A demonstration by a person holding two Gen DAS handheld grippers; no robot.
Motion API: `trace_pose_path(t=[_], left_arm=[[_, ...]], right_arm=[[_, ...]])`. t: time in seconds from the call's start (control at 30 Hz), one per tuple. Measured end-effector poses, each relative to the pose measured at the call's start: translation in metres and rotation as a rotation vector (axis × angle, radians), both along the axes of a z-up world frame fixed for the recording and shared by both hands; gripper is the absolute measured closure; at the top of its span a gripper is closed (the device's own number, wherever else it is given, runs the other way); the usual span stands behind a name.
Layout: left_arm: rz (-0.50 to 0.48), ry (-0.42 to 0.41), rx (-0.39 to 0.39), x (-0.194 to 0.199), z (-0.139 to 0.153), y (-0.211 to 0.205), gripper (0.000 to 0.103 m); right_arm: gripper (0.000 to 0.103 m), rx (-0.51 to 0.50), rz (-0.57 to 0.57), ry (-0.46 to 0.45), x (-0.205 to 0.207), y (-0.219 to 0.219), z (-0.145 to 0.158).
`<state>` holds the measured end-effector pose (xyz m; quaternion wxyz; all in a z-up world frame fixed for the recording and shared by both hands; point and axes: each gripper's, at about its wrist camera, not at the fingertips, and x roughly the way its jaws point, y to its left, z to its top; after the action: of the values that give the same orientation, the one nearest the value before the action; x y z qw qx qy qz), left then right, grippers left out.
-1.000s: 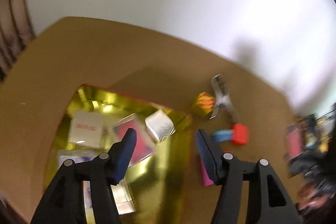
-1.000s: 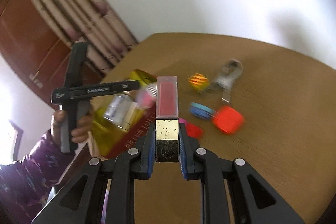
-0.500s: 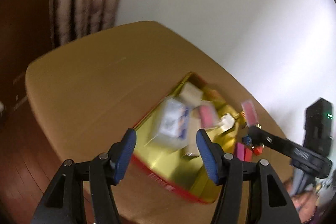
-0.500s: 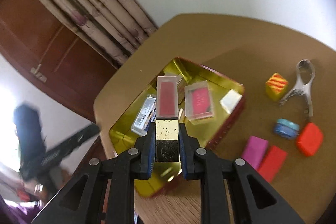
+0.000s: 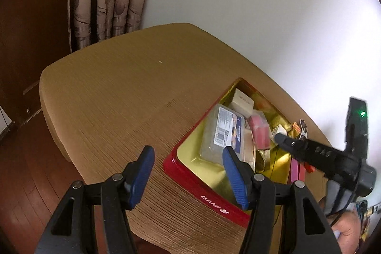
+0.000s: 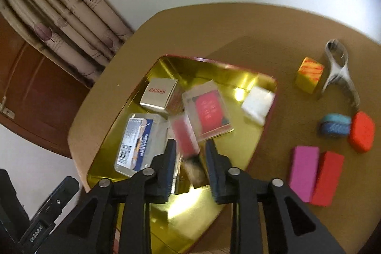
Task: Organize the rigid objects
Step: 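Lower the lipstick tube into the tin and open the right tool, then move the left tool to the pink block and grasp it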
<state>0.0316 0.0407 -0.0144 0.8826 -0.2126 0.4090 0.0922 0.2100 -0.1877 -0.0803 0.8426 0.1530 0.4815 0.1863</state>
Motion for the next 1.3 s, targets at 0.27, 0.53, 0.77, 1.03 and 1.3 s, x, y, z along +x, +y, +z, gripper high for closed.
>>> trace_pose_path(t=[0.27,0.53,0.77,1.03,1.3], left_arm=[[-0.112,-0.038,-0.020,0.001,0.009,-0.027,0.042],[-0.361,-0.073,0.106,-0.008,0.053,-0.124,0.042],[-0.508,0.071,0.086,0.035,0.043,-0.209,0.042],[-0.463,0.275,0.065,0.130,0.006,-0.263,0.042],[-0.435,0.397,-0.061,0.167,-0.029,-0.261,0.042]], right_arm=[[0.073,-0.167,-0.144,-0.253,-0.091,-0.122,0.038],[0.070,-0.468,-0.268,-0.214,-0.167,-0.233,-0.025],[0.068,-0.398,-0.287,-0.248,-0.180,-0.267,-0.048],[0.061,-0.214,-0.311,-0.248,-0.195,-0.282,-0.061],[0.056,-0.173,-0.285,-0.242,-0.197,-0.282,-0.060]])
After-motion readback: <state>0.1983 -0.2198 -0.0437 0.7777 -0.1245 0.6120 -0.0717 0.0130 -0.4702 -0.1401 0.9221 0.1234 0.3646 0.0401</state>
